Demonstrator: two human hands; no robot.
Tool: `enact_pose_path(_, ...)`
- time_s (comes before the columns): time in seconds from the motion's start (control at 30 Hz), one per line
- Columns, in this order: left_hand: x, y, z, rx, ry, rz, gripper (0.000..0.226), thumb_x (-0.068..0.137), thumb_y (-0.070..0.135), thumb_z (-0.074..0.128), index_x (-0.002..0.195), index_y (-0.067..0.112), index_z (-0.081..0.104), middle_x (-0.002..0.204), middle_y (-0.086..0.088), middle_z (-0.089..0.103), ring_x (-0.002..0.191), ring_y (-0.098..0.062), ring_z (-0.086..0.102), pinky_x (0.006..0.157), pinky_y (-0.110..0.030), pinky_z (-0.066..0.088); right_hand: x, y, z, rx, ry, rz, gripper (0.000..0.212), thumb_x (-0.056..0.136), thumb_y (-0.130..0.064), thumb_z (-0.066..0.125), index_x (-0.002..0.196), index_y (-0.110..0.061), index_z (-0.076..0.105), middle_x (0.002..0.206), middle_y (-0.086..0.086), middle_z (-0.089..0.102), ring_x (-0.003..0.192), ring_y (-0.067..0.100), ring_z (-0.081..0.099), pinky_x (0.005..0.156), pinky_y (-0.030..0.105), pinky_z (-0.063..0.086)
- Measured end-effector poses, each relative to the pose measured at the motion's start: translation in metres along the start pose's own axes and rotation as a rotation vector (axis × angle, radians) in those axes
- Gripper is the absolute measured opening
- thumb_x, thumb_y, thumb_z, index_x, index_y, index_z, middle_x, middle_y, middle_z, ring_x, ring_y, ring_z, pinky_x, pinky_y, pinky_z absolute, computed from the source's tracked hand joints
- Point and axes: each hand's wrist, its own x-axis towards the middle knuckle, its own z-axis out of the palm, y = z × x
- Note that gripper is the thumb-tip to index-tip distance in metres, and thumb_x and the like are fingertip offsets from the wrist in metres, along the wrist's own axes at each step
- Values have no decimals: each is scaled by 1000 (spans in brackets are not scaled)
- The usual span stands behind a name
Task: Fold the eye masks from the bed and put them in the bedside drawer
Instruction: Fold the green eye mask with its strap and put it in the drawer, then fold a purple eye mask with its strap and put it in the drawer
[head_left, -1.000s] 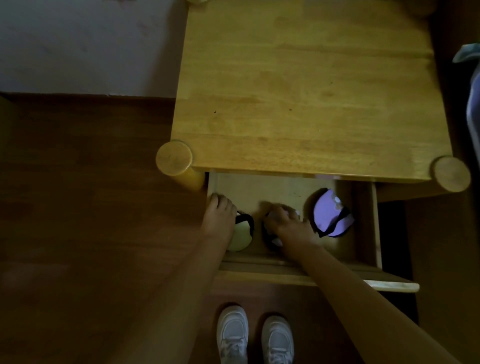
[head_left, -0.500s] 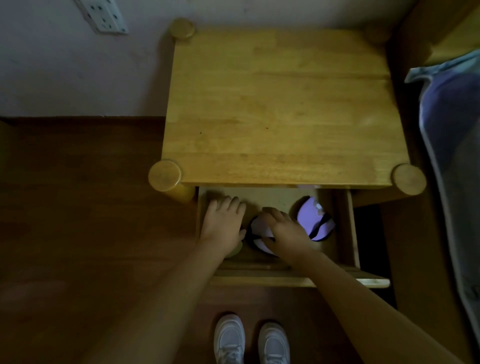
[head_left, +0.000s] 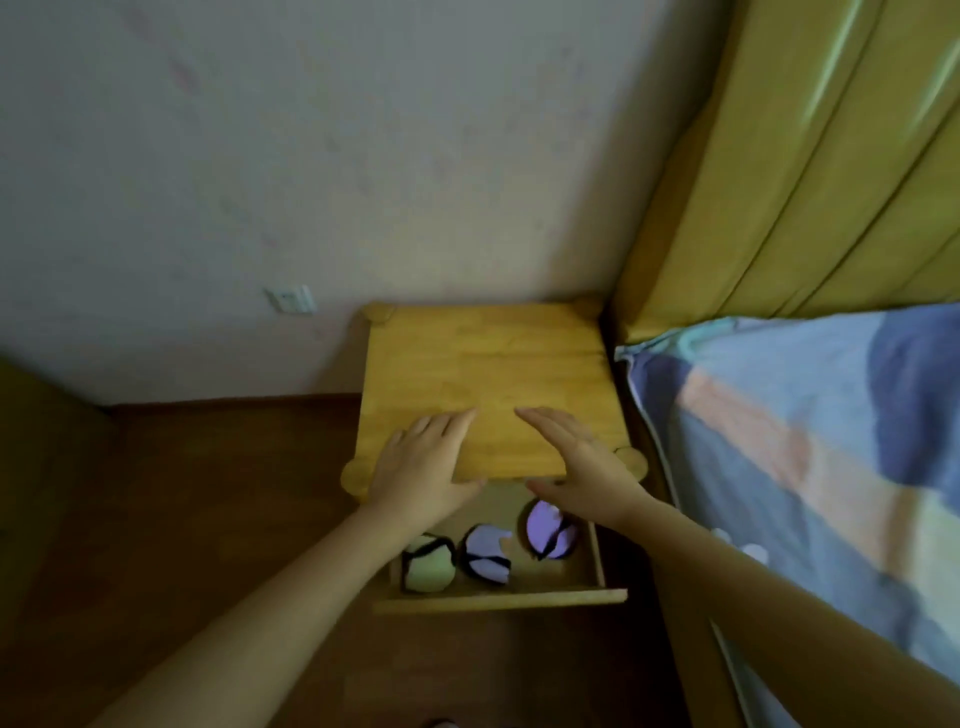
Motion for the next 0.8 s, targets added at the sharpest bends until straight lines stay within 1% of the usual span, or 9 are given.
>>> enact_pose_path(0.07, 4, 22, -57, -64, 24, 18, 86, 80, 59, 61, 149, 33, 18, 147, 9, 39, 133, -15, 37, 98, -32, 41, -9, -30, -55, 27, 73, -9, 84, 78, -24, 74, 147, -27, 26, 149, 0, 36, 140, 18, 29, 112, 30, 25)
enact_pose_path(0.13, 4, 44, -112, -129, 60, 20, 87, 77, 57, 65, 148, 33, 20, 149, 8, 36, 134, -15, 35, 100, -33, 38, -22, -59, -109, 49, 158, -38, 85, 76, -21, 76, 146, -22, 28, 148, -1, 37, 139, 18, 30, 112, 25, 22)
enact_pose_path(0.2, 3, 64, -163, -115, 115, 45, 90, 75, 55, 68, 149, 31, 22, 150, 6, 36, 135, -16, 34, 104, -34, 35, -38, -88, -161, 51, 221, -69, 87, 75, -21, 78, 146, -20, 28, 146, -5, 36, 139, 17, 30, 113, 23, 21)
enact_pose_path(0.27, -1, 81, -211, -57, 153, 91, 92, 76, 58, 67, 149, 30, 19, 152, 8, 32, 137, -15, 32, 107, -36, 34, -57, -114, -210, 37, 279, -99, 88, 74, -22, 79, 146, -19, 28, 146, -6, 35, 139, 16, 30, 114, 27, 25)
enact_pose_path(0.4, -16, 115, -290, 24, 191, 181, 97, 73, 65, 62, 150, 33, 12, 156, 11, 23, 140, -14, 25, 107, -39, 31, -97, -155, -290, -55, 356, -146, 92, 74, -22, 79, 148, -19, 25, 150, 4, 35, 141, 18, 28, 117, 36, 24)
enact_pose_path(0.5, -29, 139, -332, 103, 232, 251, 99, 73, 67, 58, 150, 33, 7, 157, 10, 20, 141, -15, 21, 109, -40, 27, -132, -177, -329, -133, 403, -155, 94, 75, -28, 77, 149, -29, 19, 153, -2, 31, 144, 14, 22, 118, 40, 24)
enact_pose_path(0.6, -38, 161, -366, 121, 266, 337, 99, 72, 67, 57, 150, 35, 5, 157, 9, 19, 141, -15, 20, 109, -41, 26, -169, -194, -353, -217, 460, -151, 94, 76, -32, 75, 149, -34, 16, 154, -6, 29, 144, 11, 19, 116, 43, 27)
enact_pose_path(0.7, -42, 186, -391, 143, 285, 438, 99, 73, 65, 59, 150, 35, 5, 157, 7, 21, 141, -17, 21, 109, -42, 27, -207, -209, -365, -297, 526, -102, 93, 76, -35, 74, 147, -40, 14, 154, -9, 27, 144, 8, 15, 116, 40, 25)
enact_pose_path(0.8, -48, 209, -407, 160, 320, 570, 99, 74, 64, 60, 150, 36, 3, 156, 5, 23, 141, -18, 24, 108, -43, 30, -247, -226, -366, -364, 602, -23, 92, 76, -33, 74, 147, -37, 17, 154, -8, 28, 142, 8, 18, 115, 37, 24)
